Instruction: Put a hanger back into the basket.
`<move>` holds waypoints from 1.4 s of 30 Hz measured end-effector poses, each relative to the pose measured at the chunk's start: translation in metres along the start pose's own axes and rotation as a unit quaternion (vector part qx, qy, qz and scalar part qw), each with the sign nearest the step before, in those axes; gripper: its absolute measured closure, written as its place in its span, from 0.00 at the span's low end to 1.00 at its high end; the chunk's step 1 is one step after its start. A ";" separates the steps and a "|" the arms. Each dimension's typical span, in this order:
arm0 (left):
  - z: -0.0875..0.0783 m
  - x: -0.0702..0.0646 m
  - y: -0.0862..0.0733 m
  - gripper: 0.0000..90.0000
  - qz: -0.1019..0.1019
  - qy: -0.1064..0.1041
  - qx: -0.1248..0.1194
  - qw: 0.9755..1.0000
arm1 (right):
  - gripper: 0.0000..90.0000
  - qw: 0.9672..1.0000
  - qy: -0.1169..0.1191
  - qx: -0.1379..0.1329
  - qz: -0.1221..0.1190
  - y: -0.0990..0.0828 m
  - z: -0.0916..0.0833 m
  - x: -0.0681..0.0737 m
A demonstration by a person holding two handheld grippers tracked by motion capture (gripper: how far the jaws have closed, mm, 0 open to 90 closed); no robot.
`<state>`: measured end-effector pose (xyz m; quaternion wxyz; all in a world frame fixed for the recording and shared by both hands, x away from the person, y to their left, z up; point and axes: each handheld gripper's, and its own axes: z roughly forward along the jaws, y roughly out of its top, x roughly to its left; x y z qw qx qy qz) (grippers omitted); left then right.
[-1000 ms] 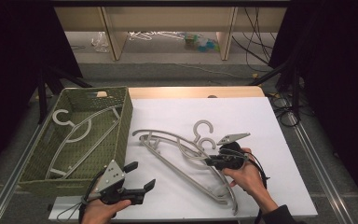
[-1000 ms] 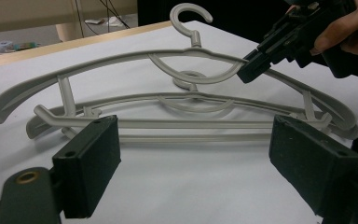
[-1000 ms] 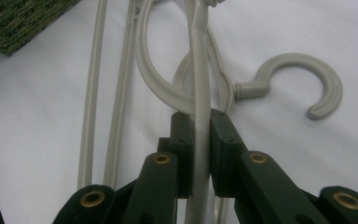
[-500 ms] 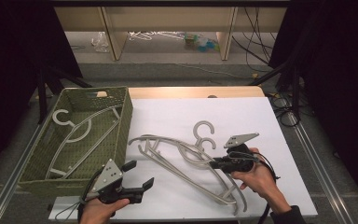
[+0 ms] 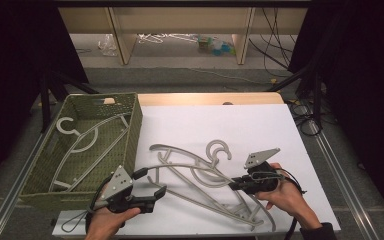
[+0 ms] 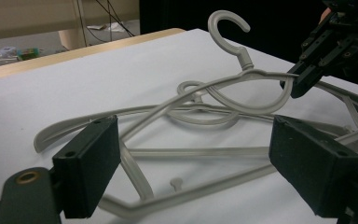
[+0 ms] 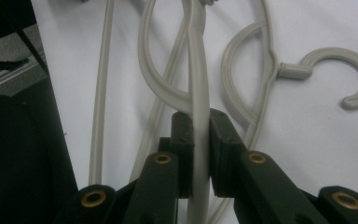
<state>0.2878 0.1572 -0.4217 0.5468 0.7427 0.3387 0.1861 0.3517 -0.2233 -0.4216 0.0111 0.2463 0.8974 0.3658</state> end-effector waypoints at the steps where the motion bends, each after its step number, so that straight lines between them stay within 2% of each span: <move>1: 0.002 0.000 0.002 0.18 0.000 -0.001 0.001 1.000 | 0.92 1.000 -0.002 0.000 -0.003 0.000 0.000 0.001; 2: 0.005 0.002 0.005 0.18 0.004 -0.009 0.007 1.000 | 0.92 1.000 0.000 0.002 -0.004 0.000 0.000 0.002; 3: 0.007 0.002 0.007 0.18 0.001 -0.010 0.008 1.000 | 0.92 1.000 0.000 0.004 -0.007 0.000 -0.001 0.003; 4: 0.009 0.003 0.010 0.18 0.011 -0.011 0.011 1.000 | 0.92 1.000 0.002 0.004 -0.010 0.000 -0.001 0.004; 5: 0.012 0.003 0.012 0.19 0.004 -0.013 0.012 1.000 | 0.92 1.000 -0.001 0.004 -0.013 0.000 -0.001 0.004; 10: 0.033 0.005 0.028 0.22 0.004 -0.034 0.039 0.999 | 0.92 1.000 0.003 0.007 -0.025 0.002 -0.002 0.007; 13: 0.047 0.004 0.033 0.22 0.023 -0.056 0.065 0.996 | 0.92 0.999 0.004 0.007 -0.034 0.003 -0.004 0.009; 15: 0.058 0.002 0.035 0.23 0.019 -0.066 0.081 0.994 | 0.92 0.999 0.006 0.007 -0.042 0.005 -0.005 0.010; 16: 0.063 0.002 0.035 0.22 0.020 -0.071 0.092 0.993 | 0.92 0.999 0.007 0.007 -0.046 0.005 -0.005 0.011; 20: 0.079 -0.002 0.036 0.25 0.027 -0.094 0.110 0.989 | 0.92 0.998 0.004 0.006 -0.058 0.007 -0.008 0.014; 21: 0.081 -0.002 0.037 0.26 0.031 -0.101 0.118 0.987 | 0.92 0.998 0.003 0.006 -0.063 0.008 -0.008 0.015; 22: 0.083 -0.003 0.037 0.28 0.030 -0.108 0.115 0.987 | 0.92 0.998 0.006 0.005 -0.065 0.009 -0.008 0.016; 24: 0.086 -0.006 0.039 0.31 0.030 -0.122 0.122 0.985 | 0.92 0.998 0.006 0.005 -0.068 0.010 -0.008 0.018; 25: 0.088 -0.008 0.039 0.34 0.042 -0.128 0.128 0.983 | 0.92 0.997 0.005 0.005 -0.072 0.011 -0.008 0.019; 28: 0.091 -0.013 0.040 0.38 0.050 -0.144 0.138 0.979 | 0.92 0.997 0.008 0.009 -0.079 0.012 -0.007 0.021; 32: 0.093 -0.019 0.040 0.45 0.069 -0.168 0.158 0.971 | 0.92 0.996 0.013 0.012 -0.088 0.014 -0.004 0.024; 34: 0.094 -0.021 0.039 0.47 0.070 -0.170 0.162 0.970 | 0.92 0.996 0.014 0.014 -0.091 0.015 -0.004 0.026; 38: 0.095 -0.022 0.039 0.54 0.074 -0.184 0.166 0.966 | 0.92 0.995 0.013 0.013 -0.098 0.016 -0.002 0.027; 41: 0.097 -0.024 0.038 0.58 0.080 -0.185 0.173 0.964 | 0.92 0.995 0.014 0.014 -0.101 0.016 -0.002 0.027; 42: 0.098 -0.024 0.038 0.61 0.087 -0.188 0.176 0.962 | 0.92 0.994 0.015 0.014 -0.104 0.016 -0.002 0.027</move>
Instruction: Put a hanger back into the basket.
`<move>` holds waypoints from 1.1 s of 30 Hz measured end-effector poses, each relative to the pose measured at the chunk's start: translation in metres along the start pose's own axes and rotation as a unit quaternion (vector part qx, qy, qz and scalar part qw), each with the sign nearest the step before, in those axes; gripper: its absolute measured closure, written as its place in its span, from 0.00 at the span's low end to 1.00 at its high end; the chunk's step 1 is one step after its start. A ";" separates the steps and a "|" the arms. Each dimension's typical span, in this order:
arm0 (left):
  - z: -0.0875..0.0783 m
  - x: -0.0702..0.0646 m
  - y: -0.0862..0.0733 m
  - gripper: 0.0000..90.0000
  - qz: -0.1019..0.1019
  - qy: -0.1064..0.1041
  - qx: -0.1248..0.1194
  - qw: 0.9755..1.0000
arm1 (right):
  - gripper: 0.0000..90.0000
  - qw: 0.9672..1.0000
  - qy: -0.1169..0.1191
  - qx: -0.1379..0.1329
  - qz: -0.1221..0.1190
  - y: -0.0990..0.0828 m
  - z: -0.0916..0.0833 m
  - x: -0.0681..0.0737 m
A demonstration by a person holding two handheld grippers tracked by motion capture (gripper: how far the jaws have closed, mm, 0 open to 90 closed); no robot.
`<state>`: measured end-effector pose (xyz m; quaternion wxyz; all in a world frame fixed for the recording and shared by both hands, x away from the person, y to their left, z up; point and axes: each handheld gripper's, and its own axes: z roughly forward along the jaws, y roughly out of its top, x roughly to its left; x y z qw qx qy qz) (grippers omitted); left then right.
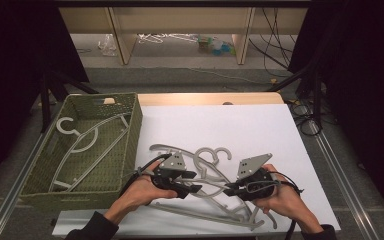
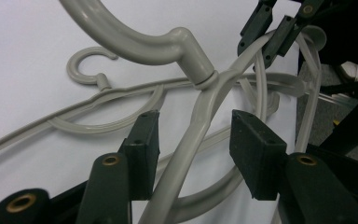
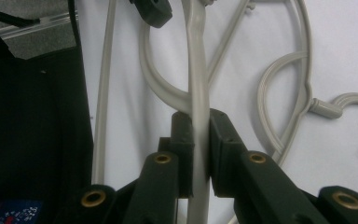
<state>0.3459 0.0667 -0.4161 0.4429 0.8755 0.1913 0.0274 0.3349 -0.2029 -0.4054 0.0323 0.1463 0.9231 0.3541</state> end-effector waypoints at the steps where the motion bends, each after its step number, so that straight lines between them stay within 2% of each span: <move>1: 0.001 0.000 0.000 0.62 0.000 -0.004 0.002 1.000 | 0.92 1.000 -0.001 0.003 -0.001 0.000 0.000 0.001; 8: 0.007 -0.002 0.004 0.75 0.022 -0.005 0.019 1.000 | 0.91 1.000 0.003 0.010 -0.014 0.000 0.001 0.001; 15: 0.004 -0.006 0.005 0.81 0.053 -0.014 0.035 0.998 | 0.91 1.000 0.006 0.009 -0.024 0.001 0.001 0.002; 24: -0.002 -0.014 0.005 0.88 0.071 -0.024 0.045 0.996 | 0.89 0.999 0.008 0.005 -0.036 0.000 0.001 0.001; 30: -0.009 -0.021 0.007 0.90 0.067 -0.016 0.050 0.996 | 0.87 0.999 0.009 0.001 -0.039 0.002 0.002 0.002; 33: -0.012 -0.020 0.008 0.90 0.061 -0.010 0.053 0.997 | 0.85 1.000 0.004 -0.006 -0.026 0.003 0.002 0.001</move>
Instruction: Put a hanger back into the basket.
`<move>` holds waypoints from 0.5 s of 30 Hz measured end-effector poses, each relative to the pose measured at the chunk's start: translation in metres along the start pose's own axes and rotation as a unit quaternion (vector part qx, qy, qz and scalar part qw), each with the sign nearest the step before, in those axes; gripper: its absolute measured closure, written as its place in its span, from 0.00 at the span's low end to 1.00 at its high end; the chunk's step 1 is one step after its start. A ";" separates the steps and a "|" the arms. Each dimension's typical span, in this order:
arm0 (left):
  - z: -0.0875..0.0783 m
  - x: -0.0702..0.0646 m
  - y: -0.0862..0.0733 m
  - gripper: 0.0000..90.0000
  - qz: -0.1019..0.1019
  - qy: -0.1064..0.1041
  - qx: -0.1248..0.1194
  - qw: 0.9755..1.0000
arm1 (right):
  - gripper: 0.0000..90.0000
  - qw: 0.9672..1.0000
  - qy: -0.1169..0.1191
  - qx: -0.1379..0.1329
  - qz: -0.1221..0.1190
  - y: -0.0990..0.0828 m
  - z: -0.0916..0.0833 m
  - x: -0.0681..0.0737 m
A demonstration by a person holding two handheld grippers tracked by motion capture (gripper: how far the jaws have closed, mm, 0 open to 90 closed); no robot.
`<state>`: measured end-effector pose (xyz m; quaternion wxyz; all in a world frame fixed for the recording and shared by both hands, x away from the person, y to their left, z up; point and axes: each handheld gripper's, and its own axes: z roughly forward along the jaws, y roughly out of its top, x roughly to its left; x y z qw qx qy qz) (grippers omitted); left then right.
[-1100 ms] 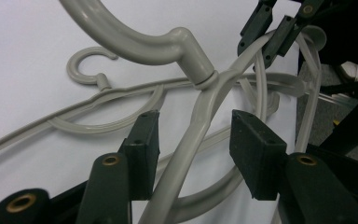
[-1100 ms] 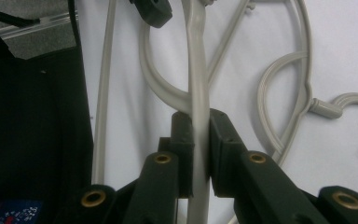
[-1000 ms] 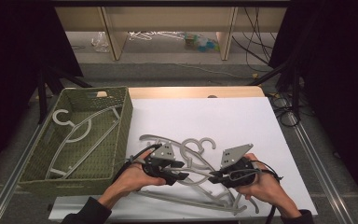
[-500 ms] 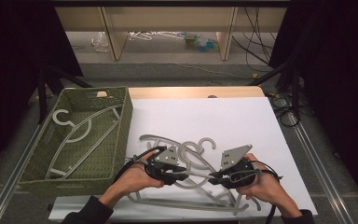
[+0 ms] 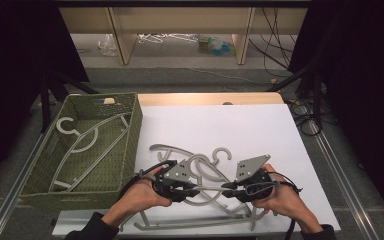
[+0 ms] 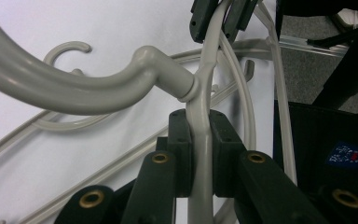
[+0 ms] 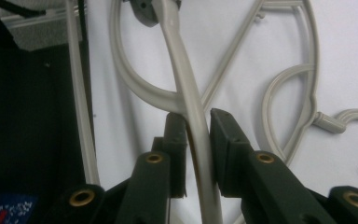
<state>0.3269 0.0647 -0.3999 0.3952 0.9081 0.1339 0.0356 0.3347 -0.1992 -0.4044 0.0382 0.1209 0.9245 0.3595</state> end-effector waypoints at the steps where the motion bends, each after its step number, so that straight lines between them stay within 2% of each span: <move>1: -0.001 0.001 0.000 0.90 -0.002 0.003 0.001 1.000 | 0.83 1.000 -0.004 -0.003 0.008 0.000 0.000 0.000; 5: -0.005 0.004 -0.001 0.90 -0.017 0.015 0.000 1.000 | 0.68 0.999 -0.025 -0.016 0.038 0.001 -0.002 -0.003; 7: -0.007 0.006 -0.003 0.90 -0.033 0.020 -0.005 0.999 | 0.59 0.998 -0.037 -0.026 0.050 0.002 -0.004 -0.004; 8: -0.009 0.007 -0.003 0.90 -0.039 0.024 -0.006 0.999 | 0.53 0.996 -0.048 -0.035 0.064 0.003 -0.005 -0.004; 9: -0.011 0.009 -0.003 0.90 -0.038 0.026 -0.004 0.999 | 0.50 0.995 -0.052 -0.040 0.073 0.003 -0.007 -0.005; 11: -0.016 0.012 -0.003 0.90 -0.050 0.030 -0.010 0.998 | 0.42 0.993 -0.066 -0.057 0.086 0.004 -0.010 -0.005; 14: -0.029 0.021 -0.002 0.90 -0.062 0.051 -0.012 0.997 | 0.34 0.986 -0.091 -0.082 0.117 0.004 -0.020 -0.005; 15: -0.032 0.023 -0.002 0.90 -0.072 0.057 -0.026 0.995 | 0.32 0.984 -0.094 -0.092 0.123 0.005 -0.024 -0.005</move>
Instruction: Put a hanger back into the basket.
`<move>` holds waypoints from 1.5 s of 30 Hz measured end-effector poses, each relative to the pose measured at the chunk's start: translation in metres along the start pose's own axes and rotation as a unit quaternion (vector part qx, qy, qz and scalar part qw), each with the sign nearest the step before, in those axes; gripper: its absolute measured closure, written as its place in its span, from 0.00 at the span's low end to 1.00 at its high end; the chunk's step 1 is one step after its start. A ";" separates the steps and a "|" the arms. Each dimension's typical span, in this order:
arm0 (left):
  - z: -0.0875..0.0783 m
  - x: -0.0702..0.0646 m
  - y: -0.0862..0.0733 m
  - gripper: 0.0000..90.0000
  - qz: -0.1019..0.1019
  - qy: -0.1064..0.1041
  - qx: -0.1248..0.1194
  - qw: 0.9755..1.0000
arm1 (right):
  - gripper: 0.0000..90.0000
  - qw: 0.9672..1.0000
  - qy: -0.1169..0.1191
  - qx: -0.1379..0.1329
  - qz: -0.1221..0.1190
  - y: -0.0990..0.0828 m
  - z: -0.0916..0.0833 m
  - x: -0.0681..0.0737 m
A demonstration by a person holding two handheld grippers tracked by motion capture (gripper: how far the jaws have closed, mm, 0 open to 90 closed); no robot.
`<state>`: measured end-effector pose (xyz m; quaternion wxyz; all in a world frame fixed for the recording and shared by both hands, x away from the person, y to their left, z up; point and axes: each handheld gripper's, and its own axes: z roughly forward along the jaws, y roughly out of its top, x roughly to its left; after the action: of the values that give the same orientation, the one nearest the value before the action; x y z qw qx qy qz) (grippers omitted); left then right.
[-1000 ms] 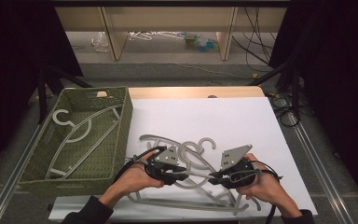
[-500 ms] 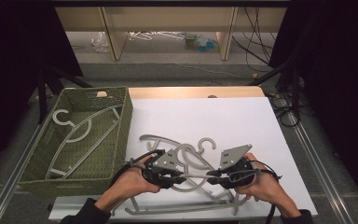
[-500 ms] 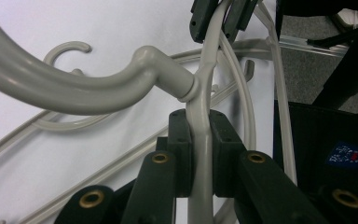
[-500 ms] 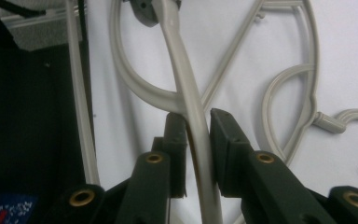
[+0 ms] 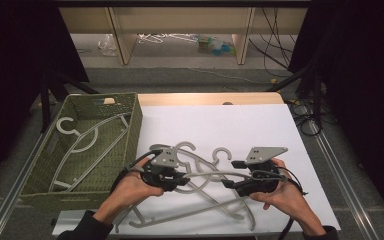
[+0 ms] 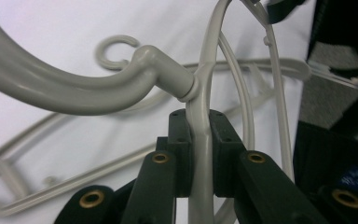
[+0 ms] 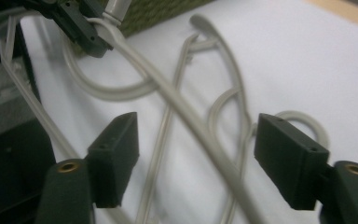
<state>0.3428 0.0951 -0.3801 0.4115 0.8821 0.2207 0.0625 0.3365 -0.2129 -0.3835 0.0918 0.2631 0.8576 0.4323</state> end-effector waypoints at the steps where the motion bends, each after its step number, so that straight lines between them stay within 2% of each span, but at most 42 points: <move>1: -0.004 0.003 0.001 0.90 -0.002 0.004 -0.004 1.000 | 0.31 1.000 -0.005 -0.014 0.005 0.001 -0.004 0.000; 4: -0.014 0.011 0.003 0.90 -0.019 0.017 -0.017 1.000 | 0.30 0.999 -0.014 -0.034 0.014 0.003 -0.015 0.000; 7: -0.022 0.021 0.006 0.90 -0.036 0.027 -0.034 0.998 | 0.30 0.998 -0.022 -0.045 0.024 0.002 -0.016 0.001; 8: -0.025 0.027 0.007 0.90 -0.040 0.032 -0.042 0.998 | 0.30 0.999 -0.018 -0.043 0.026 0.001 -0.015 0.002; 11: -0.034 0.039 0.010 0.90 -0.070 0.044 -0.069 0.994 | 0.30 0.999 -0.018 -0.039 0.030 -0.005 -0.012 0.002; 14: -0.046 0.047 0.014 0.90 -0.079 0.052 -0.088 0.992 | 0.28 0.998 -0.020 -0.031 0.041 -0.011 -0.010 0.000; 17: -0.059 0.054 0.020 0.90 -0.095 0.062 -0.107 0.988 | 0.28 0.999 -0.015 -0.023 0.042 -0.017 -0.007 -0.002; 21: -0.075 0.061 0.027 0.90 -0.110 0.067 -0.128 0.983 | 0.28 0.999 -0.015 -0.018 0.045 -0.021 -0.006 -0.002; 23: -0.083 0.063 0.030 0.90 -0.112 0.071 -0.133 0.982 | 0.28 0.999 -0.015 -0.019 0.044 -0.022 -0.006 -0.002; 24: -0.088 0.065 0.032 0.90 -0.111 0.072 -0.130 0.983 | 0.28 0.999 -0.012 -0.019 0.046 -0.022 -0.006 -0.003; 25: -0.093 0.067 0.034 0.90 -0.113 0.075 -0.134 0.982 | 0.28 0.999 -0.016 -0.019 0.047 -0.023 -0.005 -0.003; 27: -0.103 0.073 0.035 0.90 -0.109 0.084 -0.140 0.981 | 0.28 0.999 -0.013 -0.016 0.050 -0.024 -0.004 -0.004; 28: -0.108 0.075 0.036 0.90 -0.117 0.091 -0.137 0.979 | 0.27 0.999 -0.015 -0.015 0.048 -0.025 -0.003 -0.004; 30: -0.117 0.081 0.035 0.90 -0.117 0.106 -0.134 0.978 | 0.27 0.999 -0.015 -0.014 0.050 -0.025 -0.002 -0.005; 33: -0.131 0.092 0.031 0.90 -0.126 0.130 -0.135 0.974 | 0.25 0.998 -0.016 -0.014 0.054 -0.026 -0.002 -0.005; 38: -0.150 0.109 0.021 0.90 -0.129 0.174 -0.130 0.968 | 0.25 0.998 -0.020 -0.012 0.057 -0.027 0.000 -0.006; 39: -0.153 0.114 0.019 0.90 -0.132 0.181 -0.129 0.966 | 0.25 0.998 -0.018 -0.012 0.059 -0.027 0.000 -0.006; 40: -0.158 0.119 0.015 0.90 -0.135 0.194 -0.128 0.963 | 0.25 0.998 -0.017 -0.010 0.061 -0.027 0.000 -0.006; 41: -0.161 0.122 0.013 0.90 -0.131 0.199 -0.128 0.963 | 0.25 0.998 -0.017 -0.010 0.061 -0.027 0.000 -0.006; 43: -0.168 0.131 0.006 0.90 -0.141 0.214 -0.128 0.958 | 0.25 0.998 -0.018 -0.011 0.058 -0.027 0.001 -0.006; 45: -0.173 0.136 0.000 0.90 -0.137 0.227 -0.125 0.956 | 0.25 0.998 -0.018 -0.009 0.060 -0.028 0.001 -0.006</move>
<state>0.4141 0.2762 -0.2768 0.4624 0.7475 0.4171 0.2313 0.3320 -0.2289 -0.4066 0.0835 0.3211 0.8343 0.4403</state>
